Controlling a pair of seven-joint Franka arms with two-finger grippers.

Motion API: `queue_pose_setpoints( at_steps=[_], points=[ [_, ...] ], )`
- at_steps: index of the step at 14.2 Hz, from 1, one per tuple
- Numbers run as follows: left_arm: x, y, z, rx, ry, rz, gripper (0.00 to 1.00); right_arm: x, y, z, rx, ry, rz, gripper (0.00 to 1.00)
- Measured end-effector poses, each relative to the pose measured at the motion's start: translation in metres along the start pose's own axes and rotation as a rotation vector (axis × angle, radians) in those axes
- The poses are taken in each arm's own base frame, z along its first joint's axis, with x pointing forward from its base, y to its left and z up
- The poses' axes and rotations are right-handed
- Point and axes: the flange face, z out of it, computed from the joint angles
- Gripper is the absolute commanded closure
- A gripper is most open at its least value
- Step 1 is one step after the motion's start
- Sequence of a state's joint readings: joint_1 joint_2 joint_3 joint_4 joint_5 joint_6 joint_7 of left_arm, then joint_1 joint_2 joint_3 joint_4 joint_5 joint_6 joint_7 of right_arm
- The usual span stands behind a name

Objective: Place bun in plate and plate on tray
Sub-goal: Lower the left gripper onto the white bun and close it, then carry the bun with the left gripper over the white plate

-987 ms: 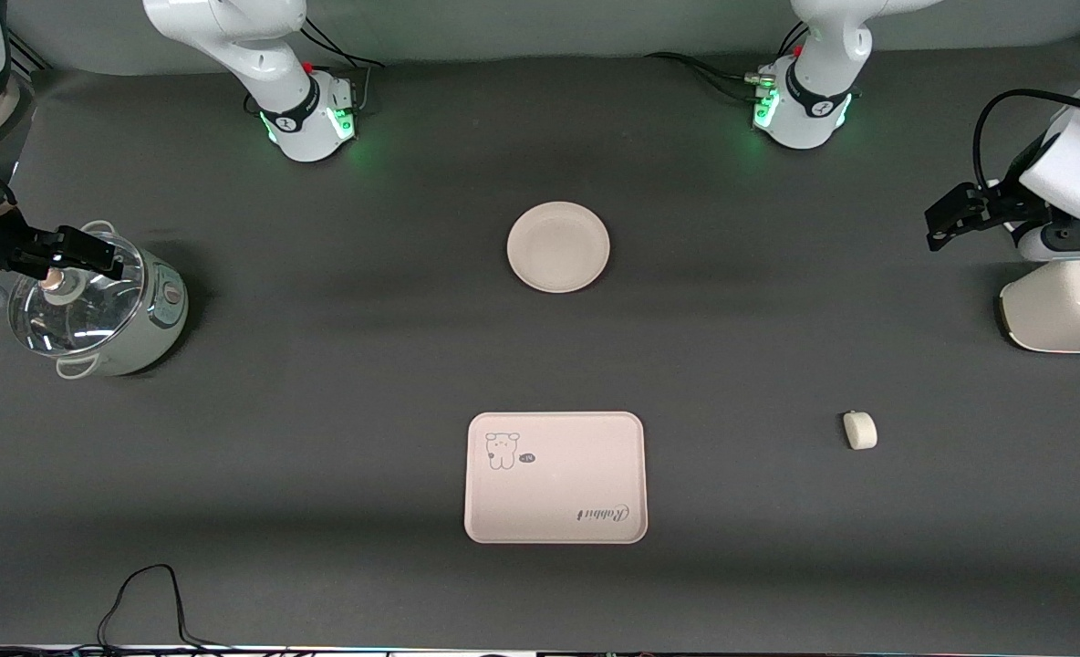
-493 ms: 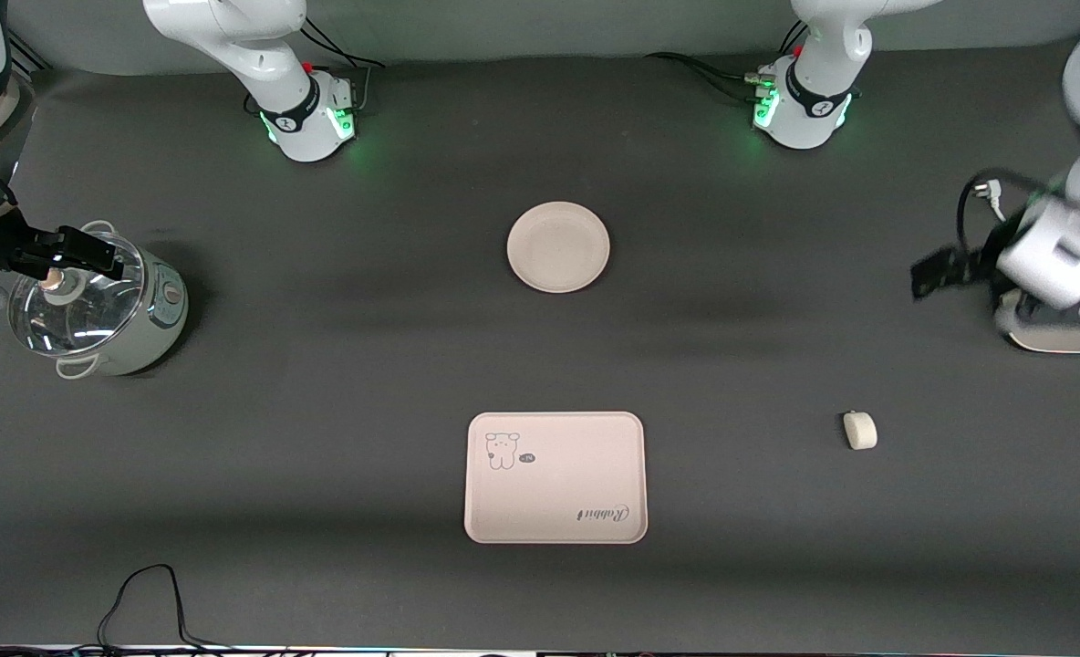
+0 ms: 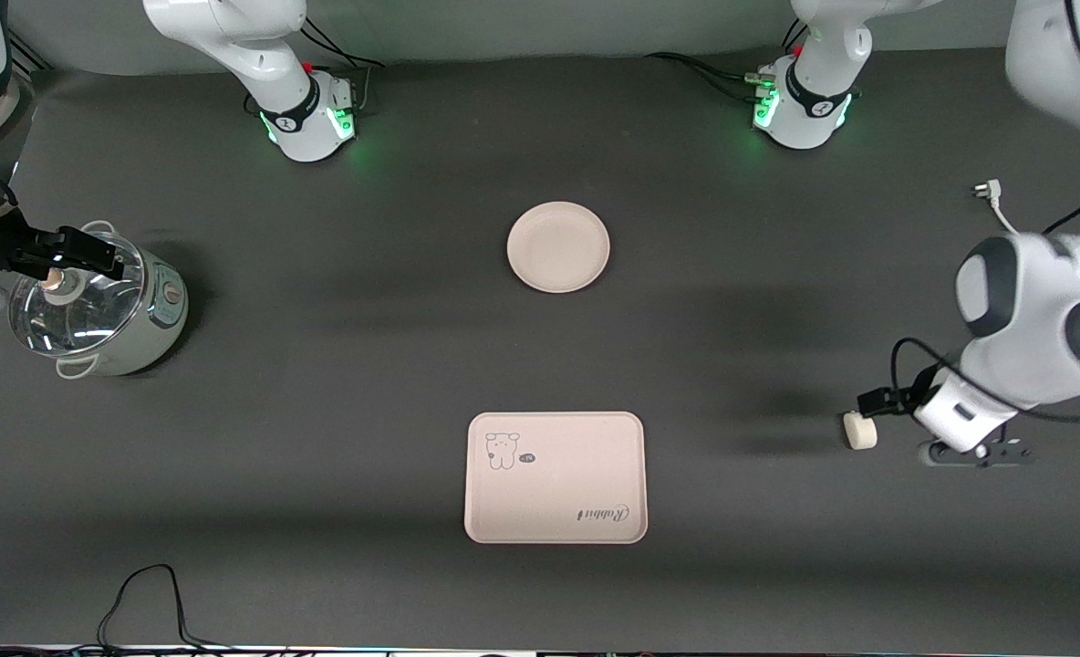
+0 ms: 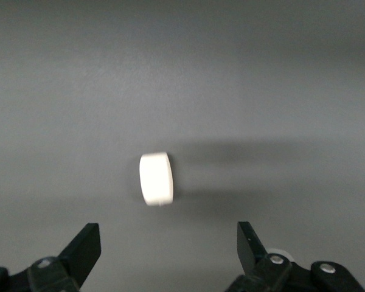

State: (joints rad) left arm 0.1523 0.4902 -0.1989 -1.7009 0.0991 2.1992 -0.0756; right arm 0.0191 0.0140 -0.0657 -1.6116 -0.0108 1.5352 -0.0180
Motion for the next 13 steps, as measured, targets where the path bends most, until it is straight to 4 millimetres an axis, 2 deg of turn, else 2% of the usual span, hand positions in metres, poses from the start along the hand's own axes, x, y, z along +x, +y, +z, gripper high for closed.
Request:
queue_pose_setpoints(
  at_steps=[4, 6, 7, 8, 11, 13],
  points=[
    [0.005, -0.007, 0.075, -0.020, 0.043, -0.026, 0.00, 0.000, 0.002, 0.000, 0.000, 0.000, -0.020, 0.00],
    [0.004, -0.013, 0.098, -0.016, 0.051, -0.034, 0.01, 0.000, 0.002, 0.000, 0.000, 0.000, -0.024, 0.00],
    [0.003, -0.016, 0.106, -0.014, 0.054, -0.038, 0.05, 0.000, 0.002, 0.000, 0.000, 0.000, -0.025, 0.00],
    [0.003, -0.018, 0.113, -0.012, 0.053, -0.042, 0.15, 0.000, 0.002, 0.000, 0.000, 0.000, -0.026, 0.00],
    [0.000, -0.020, 0.122, -0.010, 0.039, -0.047, 0.58, 0.000, 0.002, 0.000, 0.000, 0.000, -0.028, 0.00],
    [-0.003, -0.019, 0.127, -0.010, 0.027, -0.053, 0.75, 0.000, 0.002, 0.000, 0.000, 0.000, -0.028, 0.00]
  ],
)
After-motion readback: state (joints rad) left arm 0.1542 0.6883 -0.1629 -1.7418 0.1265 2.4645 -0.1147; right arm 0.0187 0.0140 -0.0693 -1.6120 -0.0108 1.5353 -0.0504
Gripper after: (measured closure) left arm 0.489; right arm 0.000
